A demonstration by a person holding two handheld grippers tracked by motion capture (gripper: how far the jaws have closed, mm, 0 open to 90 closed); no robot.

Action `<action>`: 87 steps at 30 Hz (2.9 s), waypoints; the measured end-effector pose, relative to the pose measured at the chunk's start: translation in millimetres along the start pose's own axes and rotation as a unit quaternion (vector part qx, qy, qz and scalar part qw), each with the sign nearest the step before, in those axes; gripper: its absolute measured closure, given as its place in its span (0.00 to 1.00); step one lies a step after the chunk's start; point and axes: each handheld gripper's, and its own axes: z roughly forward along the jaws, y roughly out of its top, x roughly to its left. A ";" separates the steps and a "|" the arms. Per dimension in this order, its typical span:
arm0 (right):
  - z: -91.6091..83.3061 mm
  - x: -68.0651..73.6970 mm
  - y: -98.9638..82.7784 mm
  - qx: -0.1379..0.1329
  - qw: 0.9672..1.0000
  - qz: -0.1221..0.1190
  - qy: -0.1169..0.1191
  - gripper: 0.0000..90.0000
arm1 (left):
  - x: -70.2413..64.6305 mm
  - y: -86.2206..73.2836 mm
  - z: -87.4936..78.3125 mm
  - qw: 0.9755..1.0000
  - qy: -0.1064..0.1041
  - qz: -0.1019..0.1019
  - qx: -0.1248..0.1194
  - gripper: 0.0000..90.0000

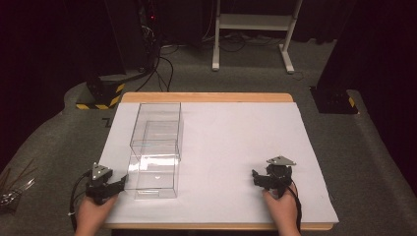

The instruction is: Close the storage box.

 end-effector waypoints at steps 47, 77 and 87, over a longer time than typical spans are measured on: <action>0.0 0.5 -0.3 -0.002 1.000 -0.002 0.000 0.14 | 5.8 5.5 -17.4 0.999 -0.045 0.008 -0.023 0.14; -0.7 1.2 -0.5 -0.003 1.000 -0.004 0.000 0.15 | 6.0 25.9 -56.6 0.992 -0.064 -0.009 -0.104 0.14; -0.7 1.2 -0.6 -0.005 1.000 -0.007 0.001 0.16 | 1.3 30.3 -66.9 0.991 -0.071 -0.004 -0.116 0.15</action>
